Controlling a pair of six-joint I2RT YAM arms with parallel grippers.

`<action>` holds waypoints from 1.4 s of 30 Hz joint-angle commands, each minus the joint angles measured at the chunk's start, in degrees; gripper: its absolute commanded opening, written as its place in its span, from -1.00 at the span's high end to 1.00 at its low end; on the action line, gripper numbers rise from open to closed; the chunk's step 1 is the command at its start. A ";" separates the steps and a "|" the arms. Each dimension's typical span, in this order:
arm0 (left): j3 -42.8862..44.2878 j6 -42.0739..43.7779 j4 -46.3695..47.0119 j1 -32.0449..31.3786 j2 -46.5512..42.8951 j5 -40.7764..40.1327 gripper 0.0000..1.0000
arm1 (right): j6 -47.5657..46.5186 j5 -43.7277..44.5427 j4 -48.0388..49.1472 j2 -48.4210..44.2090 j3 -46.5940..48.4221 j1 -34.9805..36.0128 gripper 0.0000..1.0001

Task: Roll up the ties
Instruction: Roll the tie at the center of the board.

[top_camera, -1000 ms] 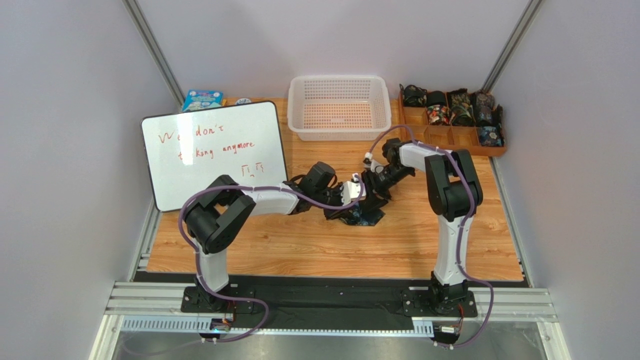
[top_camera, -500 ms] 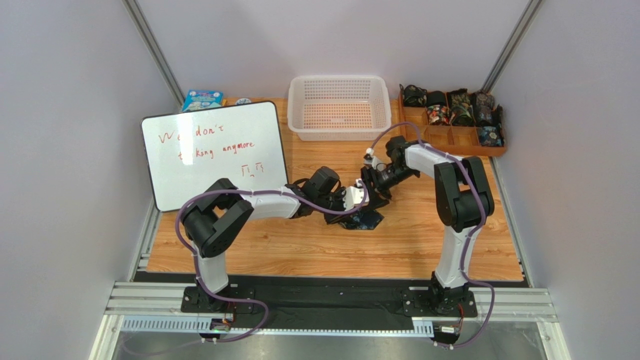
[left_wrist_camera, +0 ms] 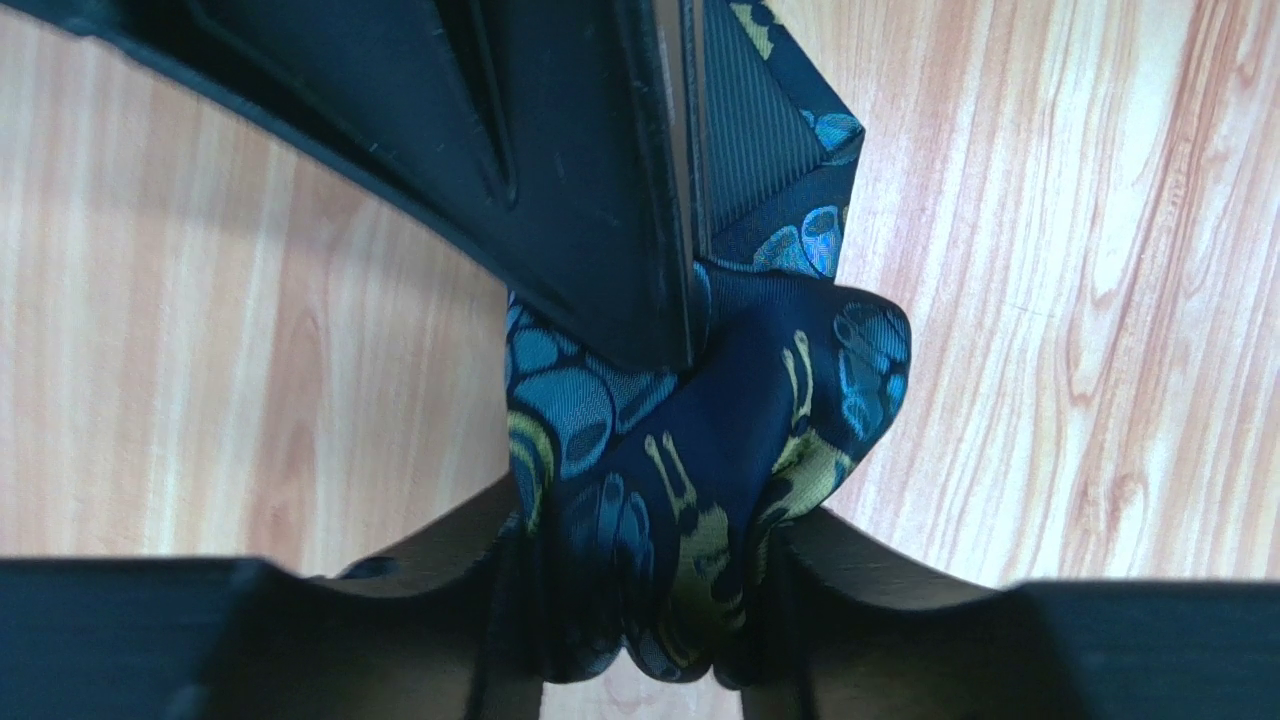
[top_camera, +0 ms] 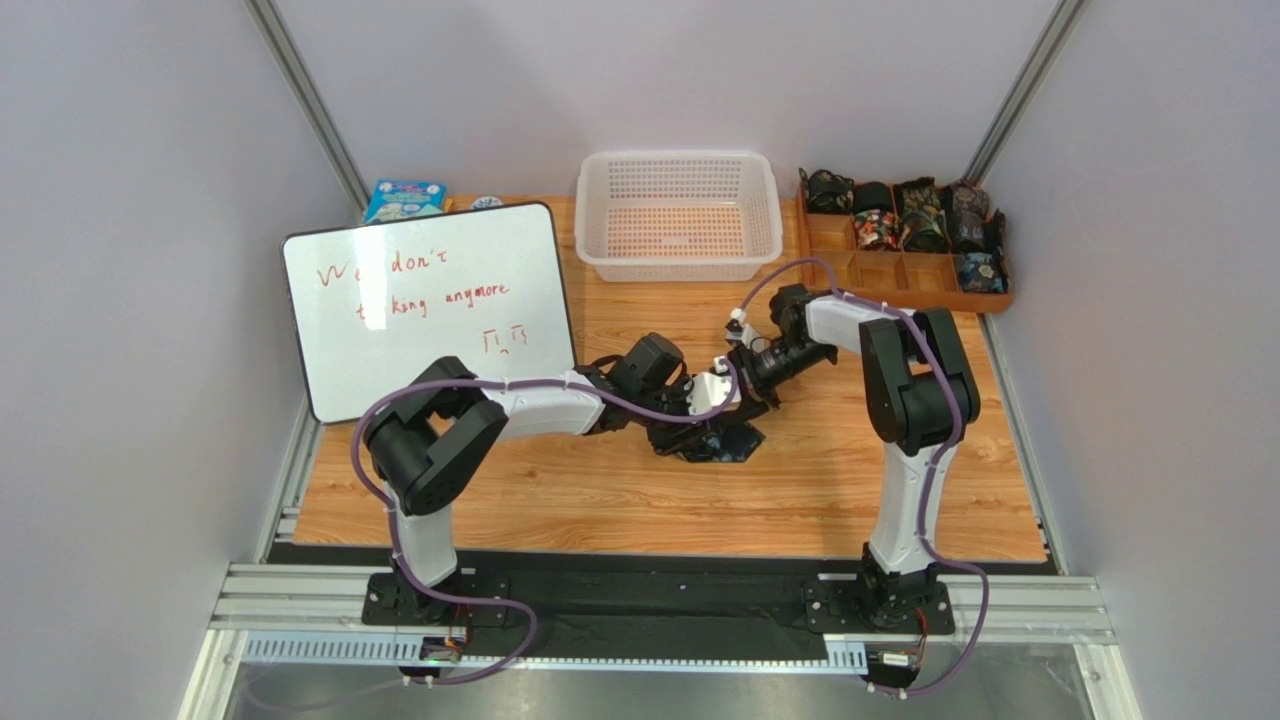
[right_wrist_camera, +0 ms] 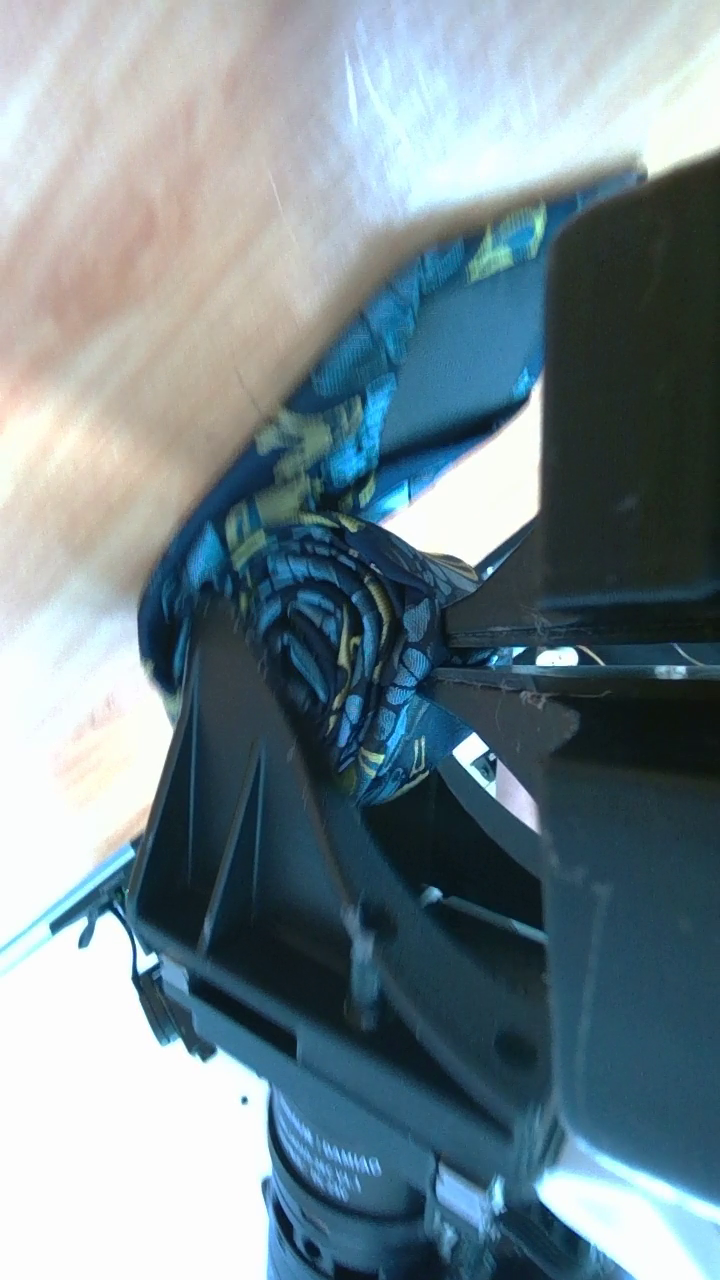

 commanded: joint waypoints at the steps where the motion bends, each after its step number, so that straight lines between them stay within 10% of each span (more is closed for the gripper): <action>1: 0.63 -3.55 -4.15 0.28 -1.29 -0.31 -0.18 | -3.61 9.03 2.77 3.52 -0.38 -1.08 1.00; 9: 1.42 -5.48 -1.96 0.89 -4.46 7.33 -0.56 | -7.83 14.21 2.94 4.32 1.12 -2.05 1.00; 10: 1.60 -5.57 -1.78 0.89 -4.37 7.60 -0.84 | -8.09 14.91 2.85 4.14 1.03 -2.05 1.00; 22: 4.94 -10.14 7.18 0.72 2.12 7.25 -0.87 | -9.77 20.11 3.29 3.96 1.82 -1.08 1.00; 32: 4.69 -6.63 2.27 -1.91 4.77 0.67 0.09 | -7.75 16.07 1.72 3.97 6.47 -0.64 0.99; 36: 2.92 -5.48 -2.03 -3.59 4.15 -5.14 0.53 | -6.96 13.35 -5.38 1.07 9.73 -3.01 0.34; 42: 1.69 -6.98 -3.28 -4.29 4.68 -8.13 0.55 | -5.64 10.53 -7.88 -4.47 2.54 -9.51 -0.73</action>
